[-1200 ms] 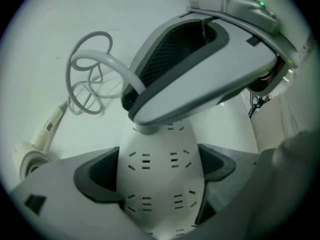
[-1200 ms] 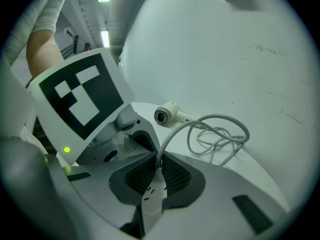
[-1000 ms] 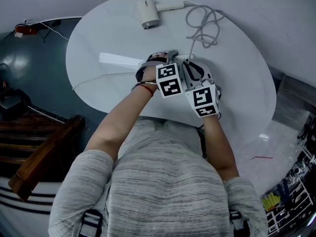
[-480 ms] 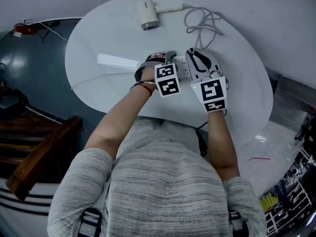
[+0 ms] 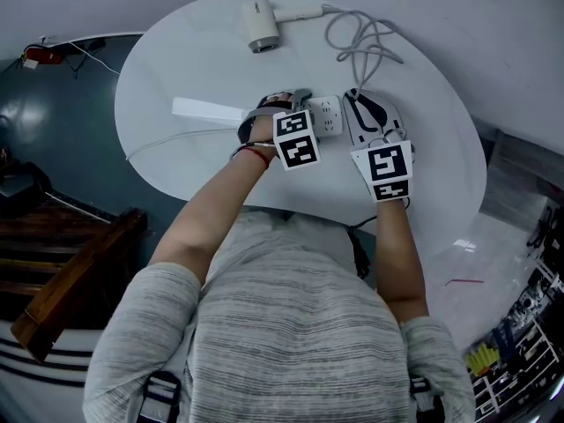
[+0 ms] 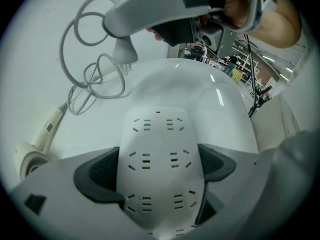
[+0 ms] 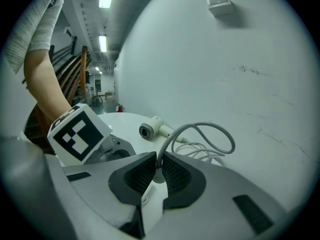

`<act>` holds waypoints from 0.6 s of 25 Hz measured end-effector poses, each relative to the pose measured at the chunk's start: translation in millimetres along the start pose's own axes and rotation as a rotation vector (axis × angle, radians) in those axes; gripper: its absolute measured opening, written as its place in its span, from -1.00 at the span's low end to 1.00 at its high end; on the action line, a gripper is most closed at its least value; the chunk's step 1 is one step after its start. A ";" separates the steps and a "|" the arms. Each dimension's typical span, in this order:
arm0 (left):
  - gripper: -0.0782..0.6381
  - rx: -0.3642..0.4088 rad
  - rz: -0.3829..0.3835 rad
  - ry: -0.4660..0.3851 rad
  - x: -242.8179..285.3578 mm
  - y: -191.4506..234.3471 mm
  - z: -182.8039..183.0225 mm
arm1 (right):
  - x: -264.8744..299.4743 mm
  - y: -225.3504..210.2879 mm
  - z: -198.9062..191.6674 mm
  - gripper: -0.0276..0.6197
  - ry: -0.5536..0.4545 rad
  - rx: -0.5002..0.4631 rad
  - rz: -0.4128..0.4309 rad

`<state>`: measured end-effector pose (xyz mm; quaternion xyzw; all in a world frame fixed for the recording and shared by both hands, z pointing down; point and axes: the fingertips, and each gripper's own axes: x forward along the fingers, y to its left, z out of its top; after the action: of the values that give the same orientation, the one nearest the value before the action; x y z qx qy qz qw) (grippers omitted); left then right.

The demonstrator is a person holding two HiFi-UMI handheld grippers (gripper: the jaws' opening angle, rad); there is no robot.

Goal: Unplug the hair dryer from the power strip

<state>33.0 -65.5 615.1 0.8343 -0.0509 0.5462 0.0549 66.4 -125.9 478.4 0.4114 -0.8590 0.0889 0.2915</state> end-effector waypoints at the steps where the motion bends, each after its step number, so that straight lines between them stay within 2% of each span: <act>1: 0.56 0.000 0.000 0.000 -0.2 0.0 0.1 | -0.6 -0.9 -6.2 -0.76 0.015 -0.002 -0.004; 5: 0.56 0.000 0.001 0.001 -0.3 0.3 -0.1 | -0.7 0.5 -30.7 -0.76 0.073 -0.008 -0.005; 15: 0.56 0.003 0.004 -0.003 -0.2 1.2 -0.5 | 5.6 6.1 -74.6 -0.76 0.143 0.014 -0.025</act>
<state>32.3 -66.6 615.2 0.8352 -0.0516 0.5450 0.0523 90.9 -96.4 542.8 0.4166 -0.8301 0.1207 0.3504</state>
